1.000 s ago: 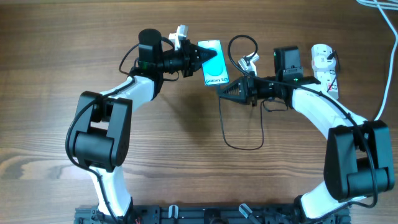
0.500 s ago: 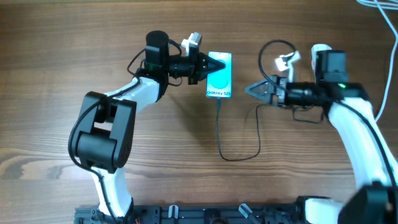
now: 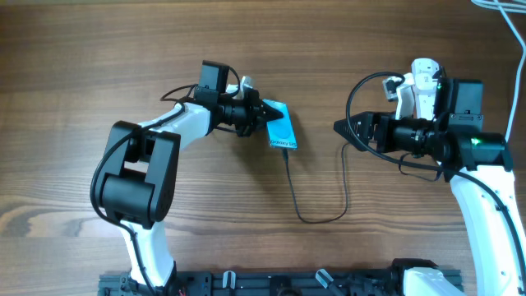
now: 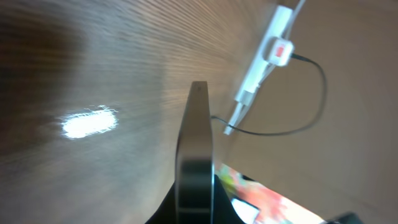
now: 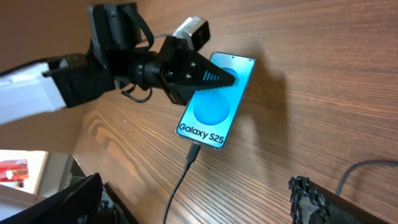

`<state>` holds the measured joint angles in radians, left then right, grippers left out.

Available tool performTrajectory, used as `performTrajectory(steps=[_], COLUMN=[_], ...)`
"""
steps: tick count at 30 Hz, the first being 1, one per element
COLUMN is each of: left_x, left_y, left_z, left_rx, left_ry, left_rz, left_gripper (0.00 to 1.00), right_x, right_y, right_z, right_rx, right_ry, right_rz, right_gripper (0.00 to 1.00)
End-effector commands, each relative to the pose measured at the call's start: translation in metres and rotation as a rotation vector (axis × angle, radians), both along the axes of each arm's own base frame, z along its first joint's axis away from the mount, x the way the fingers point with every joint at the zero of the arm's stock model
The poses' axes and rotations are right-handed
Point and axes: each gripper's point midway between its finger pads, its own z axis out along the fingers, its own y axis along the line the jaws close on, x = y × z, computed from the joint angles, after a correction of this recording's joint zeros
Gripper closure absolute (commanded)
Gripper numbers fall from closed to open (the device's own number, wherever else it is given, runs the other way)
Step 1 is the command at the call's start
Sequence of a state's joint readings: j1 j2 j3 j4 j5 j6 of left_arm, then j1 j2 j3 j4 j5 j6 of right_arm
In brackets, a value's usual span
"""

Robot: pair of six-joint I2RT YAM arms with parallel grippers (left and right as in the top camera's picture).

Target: Plug charger to phone and switch on socket

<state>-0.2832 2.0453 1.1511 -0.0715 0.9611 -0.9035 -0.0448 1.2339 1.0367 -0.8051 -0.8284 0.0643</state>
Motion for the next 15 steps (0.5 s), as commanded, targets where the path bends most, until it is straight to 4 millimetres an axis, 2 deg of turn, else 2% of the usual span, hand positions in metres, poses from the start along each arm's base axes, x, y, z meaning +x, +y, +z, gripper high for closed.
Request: performTrajectory(steps=[1, 4, 15], left_x=[0.007, 0.009, 0.021], left_y=[0.009, 0.018, 0.037], left_z=[-0.013, -0.024, -0.042], left_rx=[0.106, 0.182, 0.339], left_ry=[-0.135, -0.144, -0.206], left_rz=[-0.024, -0.005, 0.035], left_gripper=[0.96, 0.96, 0.96], right_x=[0.002, 0.001, -0.003], right_y=[-0.003, -0.003, -0.003], right_z=[0.005, 0.004, 0.002], right_rx=[-0.036, -0.036, -0.035], right_ry=[-0.043, -0.038, -0.017], right_rz=[0.008, 0.009, 0.009], right_gripper=[0.02, 0.03, 0.02])
